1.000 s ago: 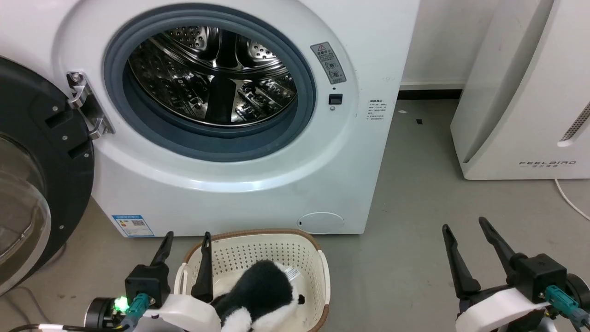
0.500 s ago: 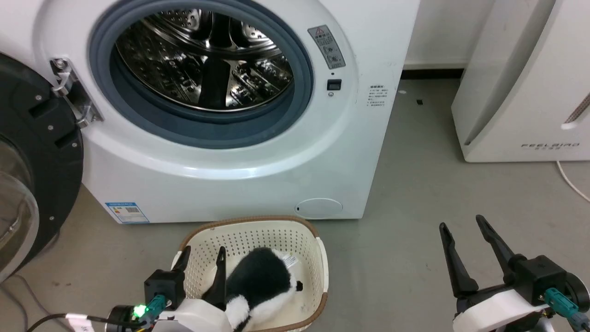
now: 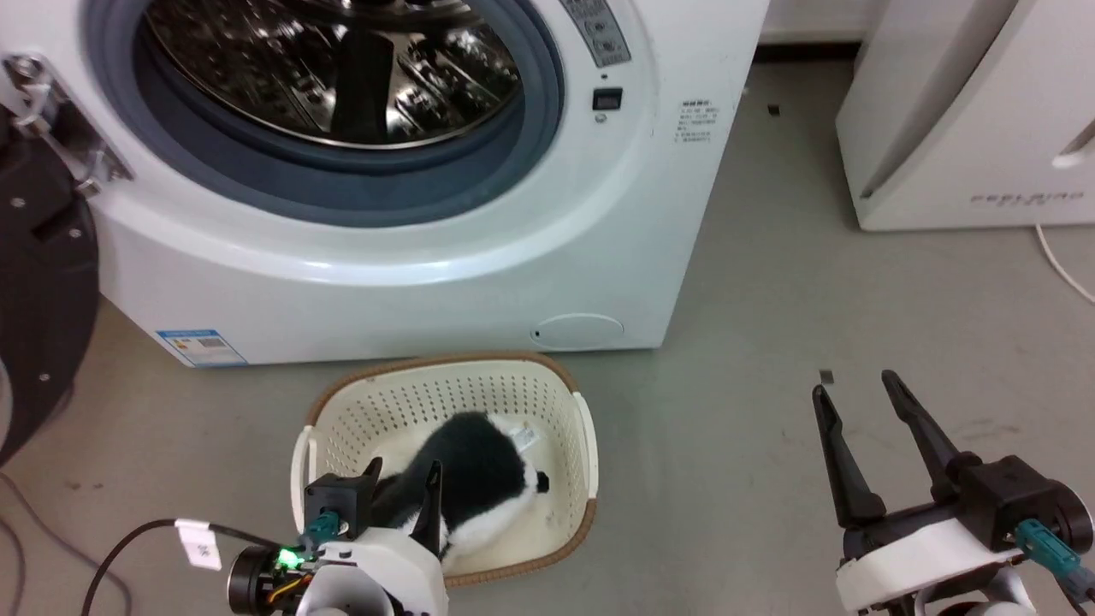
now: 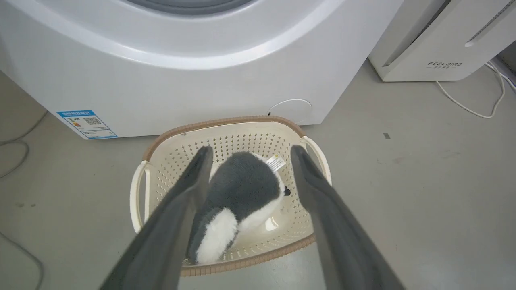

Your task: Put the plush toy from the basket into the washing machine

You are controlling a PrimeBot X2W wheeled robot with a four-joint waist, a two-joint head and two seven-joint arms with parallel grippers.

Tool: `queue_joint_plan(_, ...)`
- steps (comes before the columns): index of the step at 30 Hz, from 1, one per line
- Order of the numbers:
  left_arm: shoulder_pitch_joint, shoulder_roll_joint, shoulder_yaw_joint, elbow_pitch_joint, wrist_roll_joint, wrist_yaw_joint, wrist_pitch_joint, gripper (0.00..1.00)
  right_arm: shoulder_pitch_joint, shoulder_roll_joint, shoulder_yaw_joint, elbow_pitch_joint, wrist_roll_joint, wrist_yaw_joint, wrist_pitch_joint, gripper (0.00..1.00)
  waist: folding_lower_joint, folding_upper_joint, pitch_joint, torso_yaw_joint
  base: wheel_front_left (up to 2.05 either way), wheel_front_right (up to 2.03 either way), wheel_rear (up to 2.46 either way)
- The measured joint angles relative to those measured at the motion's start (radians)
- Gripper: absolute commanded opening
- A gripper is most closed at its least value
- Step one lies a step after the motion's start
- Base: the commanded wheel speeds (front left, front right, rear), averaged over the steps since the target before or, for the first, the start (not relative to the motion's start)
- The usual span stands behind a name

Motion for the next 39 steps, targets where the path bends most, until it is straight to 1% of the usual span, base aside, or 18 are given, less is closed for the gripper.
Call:
queue_joint_plan(15,-0.188,0.07,-0.053,0.286,-0.02,-0.032,0.02,1.0,-0.049,0.0,0.012,-0.015,0.046,0.0,-0.031,1.0,0.0,0.0,0.174,-0.067,0.0,0.0,0.0)
queue_joint_plan(24,-0.313,0.151,-0.098,0.429,-0.018,-0.036,0.047,1.0,-0.079,0.0,0.027,-0.016,0.114,0.0,-0.05,1.0,-0.0001,0.0,0.304,-0.12,0.0,0.0,0.0)
queue_joint_plan(28,-0.367,0.191,-0.137,0.475,0.003,-0.034,0.049,1.0,-0.095,0.0,0.036,-0.014,0.142,0.0,-0.058,1.0,0.0,-0.0001,0.363,-0.144,0.0,0.0,0.0)
queue_joint_plan(32,-0.42,0.236,-0.193,0.515,0.049,-0.019,0.022,1.0,-0.113,0.0,0.049,-0.012,0.17,0.0,-0.066,1.0,0.0,0.0,0.418,-0.17,0.0,0.0,0.0)
queue_joint_plan(39,-0.498,0.283,-0.257,0.6,0.076,0.002,0.046,1.0,-0.128,0.0,0.081,-0.011,0.215,0.0,-0.082,1.0,0.0,-0.0001,0.502,-0.212,0.0,0.0,0.0)
